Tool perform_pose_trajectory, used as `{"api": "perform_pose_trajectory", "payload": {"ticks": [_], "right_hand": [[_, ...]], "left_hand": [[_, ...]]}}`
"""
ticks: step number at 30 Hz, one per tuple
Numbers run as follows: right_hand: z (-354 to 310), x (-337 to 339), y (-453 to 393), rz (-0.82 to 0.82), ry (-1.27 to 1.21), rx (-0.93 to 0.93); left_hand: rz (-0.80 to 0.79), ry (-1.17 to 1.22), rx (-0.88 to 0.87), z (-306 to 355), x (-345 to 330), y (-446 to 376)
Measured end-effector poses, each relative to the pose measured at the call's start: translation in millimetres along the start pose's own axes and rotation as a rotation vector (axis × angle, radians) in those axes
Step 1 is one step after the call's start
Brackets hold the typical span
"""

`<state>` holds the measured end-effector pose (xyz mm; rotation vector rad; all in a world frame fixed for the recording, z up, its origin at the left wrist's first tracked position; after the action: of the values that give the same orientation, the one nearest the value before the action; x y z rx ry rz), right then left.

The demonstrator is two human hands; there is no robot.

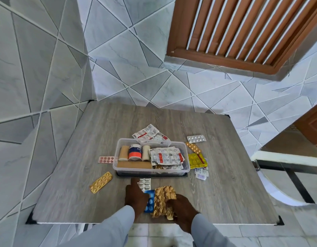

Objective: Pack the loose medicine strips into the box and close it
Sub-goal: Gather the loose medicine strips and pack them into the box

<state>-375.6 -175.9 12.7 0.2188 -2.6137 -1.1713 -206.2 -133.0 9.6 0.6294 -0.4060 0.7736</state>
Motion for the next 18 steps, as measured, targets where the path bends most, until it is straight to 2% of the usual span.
{"api": "perform_pose_trajectory", "payload": {"ticks": [4, 8, 15, 18], "right_hand": [[-6.4, 0.2, -12.8, -0.06, -0.015, -0.056], [-12.4, 2.3, -30.7, -0.202, -0.069, -0.125], [-18.2, 1.2, -52.6, -0.355, -0.097, -0.214], [-17.4, 2.0, -62.2, -0.365, -0.038, -0.164]], "left_hand": [[0.071, 0.005, 0.111, -2.7, -1.8, -12.2], [0.111, 0.006, 0.22, -10.3, -6.4, -24.0], [0.251, -0.028, 0.226, -19.9, -15.9, -18.7], [0.302, 0.016, 0.277, -17.8, -12.2, -13.9]]}}
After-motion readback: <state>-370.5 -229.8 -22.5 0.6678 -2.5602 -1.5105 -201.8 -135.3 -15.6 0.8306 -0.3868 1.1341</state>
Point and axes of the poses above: each hand's wrist, its own y-axis away from the middle knuckle, its own x-axis out of the back of the hand, z = x × y, the point moved 4 cm from there along -y, towards the middle knuckle, and after that the axes turned 13 degrees about z, right-handed, at the moved point
